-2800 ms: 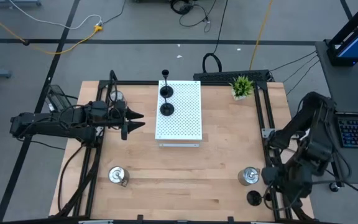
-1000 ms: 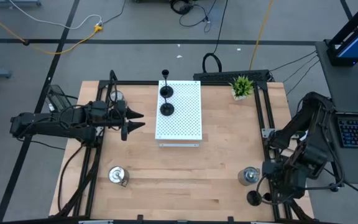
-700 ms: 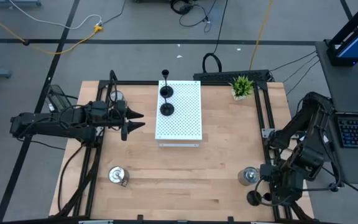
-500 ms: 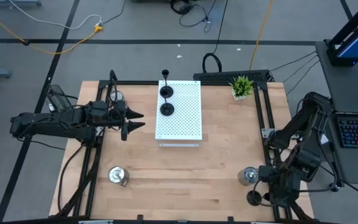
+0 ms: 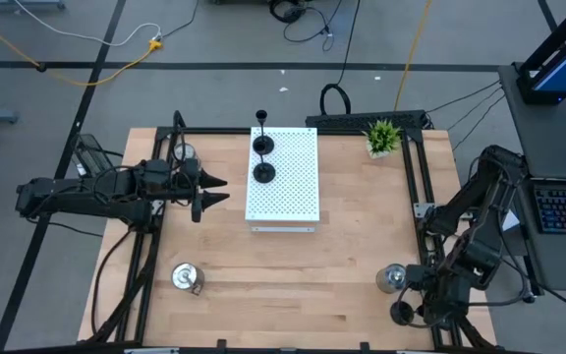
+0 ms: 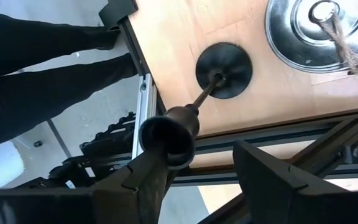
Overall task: Pick & Place candle stick holders
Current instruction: Put the black candle holder on the shelf aligned with the other black candle holders
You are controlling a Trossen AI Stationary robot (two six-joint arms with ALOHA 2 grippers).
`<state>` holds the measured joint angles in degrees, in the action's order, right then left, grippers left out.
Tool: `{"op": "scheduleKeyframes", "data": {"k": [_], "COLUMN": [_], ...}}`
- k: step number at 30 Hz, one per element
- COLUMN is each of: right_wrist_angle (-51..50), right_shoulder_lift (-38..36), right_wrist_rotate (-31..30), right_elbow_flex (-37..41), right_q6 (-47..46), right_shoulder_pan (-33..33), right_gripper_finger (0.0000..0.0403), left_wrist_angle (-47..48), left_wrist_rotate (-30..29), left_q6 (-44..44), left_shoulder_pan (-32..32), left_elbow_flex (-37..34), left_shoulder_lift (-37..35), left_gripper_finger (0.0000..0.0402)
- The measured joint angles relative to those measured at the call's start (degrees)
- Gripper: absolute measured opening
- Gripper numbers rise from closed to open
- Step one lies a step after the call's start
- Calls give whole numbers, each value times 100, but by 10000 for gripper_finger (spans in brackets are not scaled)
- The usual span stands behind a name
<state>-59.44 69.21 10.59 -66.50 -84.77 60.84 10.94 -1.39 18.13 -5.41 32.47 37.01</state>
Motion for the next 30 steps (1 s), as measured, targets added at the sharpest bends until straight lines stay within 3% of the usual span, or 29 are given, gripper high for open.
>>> {"op": "scheduleKeyframes", "data": {"k": [11, 30], "right_wrist_angle": [298, 253], "right_shoulder_lift": [-2, -4], "right_wrist_rotate": [11, 9], "right_elbow_flex": [457, 468], "right_q6": [13, -91], "right_shoulder_pan": [0, 0], "right_gripper_finger": [169, 169], "left_wrist_angle": [0, -7], "left_wrist_rotate": [-1, 0], "left_q6": [40, 35], "left_shoulder_pan": [-2, -2], "left_elbow_flex": [0, 0], "left_shoulder_lift": [-1, 4], "left_gripper_finger": [216, 216]}}
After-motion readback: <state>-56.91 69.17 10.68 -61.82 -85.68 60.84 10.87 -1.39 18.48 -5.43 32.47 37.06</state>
